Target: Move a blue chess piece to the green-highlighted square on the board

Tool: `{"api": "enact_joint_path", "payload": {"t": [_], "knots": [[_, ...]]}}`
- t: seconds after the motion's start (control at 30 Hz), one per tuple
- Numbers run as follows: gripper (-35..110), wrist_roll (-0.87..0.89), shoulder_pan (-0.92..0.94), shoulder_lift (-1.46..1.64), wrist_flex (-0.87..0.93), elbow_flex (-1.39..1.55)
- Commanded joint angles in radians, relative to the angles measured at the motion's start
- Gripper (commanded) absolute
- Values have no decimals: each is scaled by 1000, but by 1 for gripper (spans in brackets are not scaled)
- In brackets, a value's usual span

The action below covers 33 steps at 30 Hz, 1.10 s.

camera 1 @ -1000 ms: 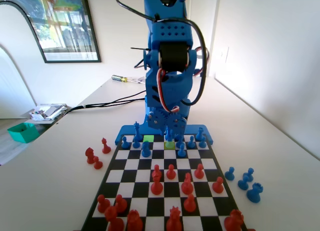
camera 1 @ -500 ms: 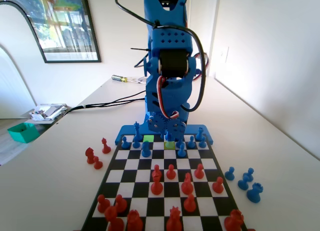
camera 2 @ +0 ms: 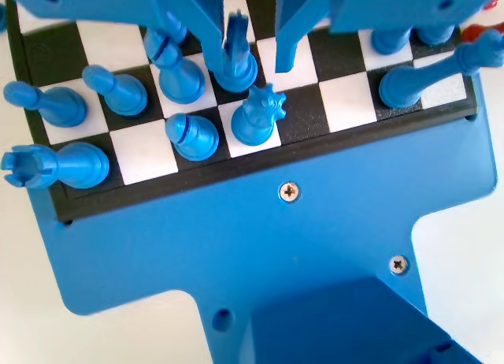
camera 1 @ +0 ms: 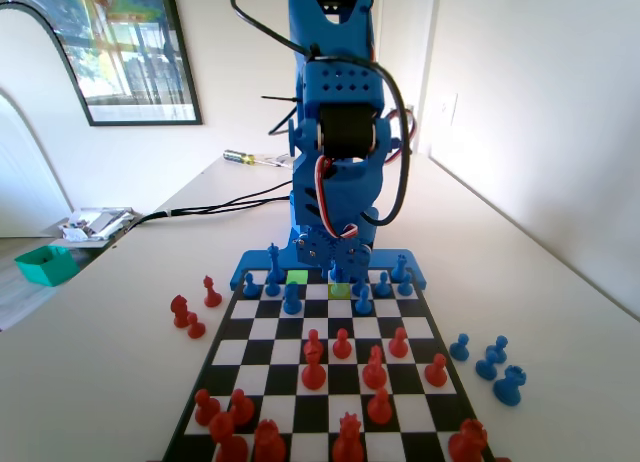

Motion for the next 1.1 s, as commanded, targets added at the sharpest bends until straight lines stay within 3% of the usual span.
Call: {"api": "enact_joint_path", "payload": {"t": [0.0, 0.7, 1.07], "knots": [[9, -8, -8, 25, 3, 6], [1, -43, 5, 43, 11, 0], [1, -149, 135, 161, 212, -138]]}}
